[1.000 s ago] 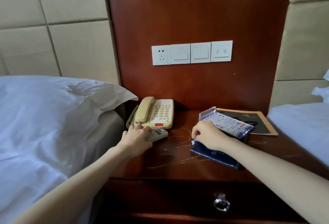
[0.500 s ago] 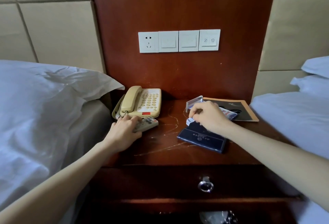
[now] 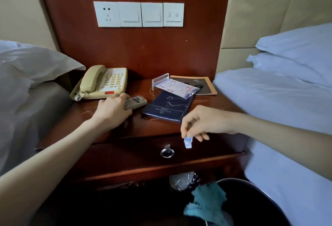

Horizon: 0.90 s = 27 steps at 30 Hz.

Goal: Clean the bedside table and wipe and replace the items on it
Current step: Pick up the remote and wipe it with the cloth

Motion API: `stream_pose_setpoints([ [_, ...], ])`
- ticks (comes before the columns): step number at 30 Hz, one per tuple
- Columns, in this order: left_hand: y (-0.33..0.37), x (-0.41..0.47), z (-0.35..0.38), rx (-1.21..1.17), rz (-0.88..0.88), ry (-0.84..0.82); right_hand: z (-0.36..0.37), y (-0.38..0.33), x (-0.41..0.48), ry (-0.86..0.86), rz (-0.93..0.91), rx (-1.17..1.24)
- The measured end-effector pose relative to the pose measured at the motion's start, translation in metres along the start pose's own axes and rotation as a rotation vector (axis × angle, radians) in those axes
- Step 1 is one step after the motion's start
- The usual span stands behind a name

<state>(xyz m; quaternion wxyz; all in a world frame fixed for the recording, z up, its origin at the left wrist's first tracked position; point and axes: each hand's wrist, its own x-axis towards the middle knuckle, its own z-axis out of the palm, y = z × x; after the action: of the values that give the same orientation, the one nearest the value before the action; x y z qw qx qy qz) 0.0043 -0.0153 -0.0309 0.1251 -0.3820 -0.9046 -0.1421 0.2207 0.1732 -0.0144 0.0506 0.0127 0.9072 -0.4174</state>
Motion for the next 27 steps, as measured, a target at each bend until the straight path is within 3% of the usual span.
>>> stream_pose_setpoints([
  [6,0.017,-0.001,0.005,0.043,0.003,0.044,0.004,0.037,-0.031,-0.215,0.166,0.023],
  [12,0.033,-0.01,0.006,-0.007,0.026,0.099,0.028,0.09,-0.055,-0.358,0.395,-0.213],
  [19,0.035,-0.015,0.0,-0.013,0.019,0.092,0.058,0.134,-0.073,-0.386,0.619,-0.433],
  [27,0.018,-0.015,0.002,0.035,-0.009,0.074,0.067,0.149,-0.077,-0.375,0.618,-0.521],
])
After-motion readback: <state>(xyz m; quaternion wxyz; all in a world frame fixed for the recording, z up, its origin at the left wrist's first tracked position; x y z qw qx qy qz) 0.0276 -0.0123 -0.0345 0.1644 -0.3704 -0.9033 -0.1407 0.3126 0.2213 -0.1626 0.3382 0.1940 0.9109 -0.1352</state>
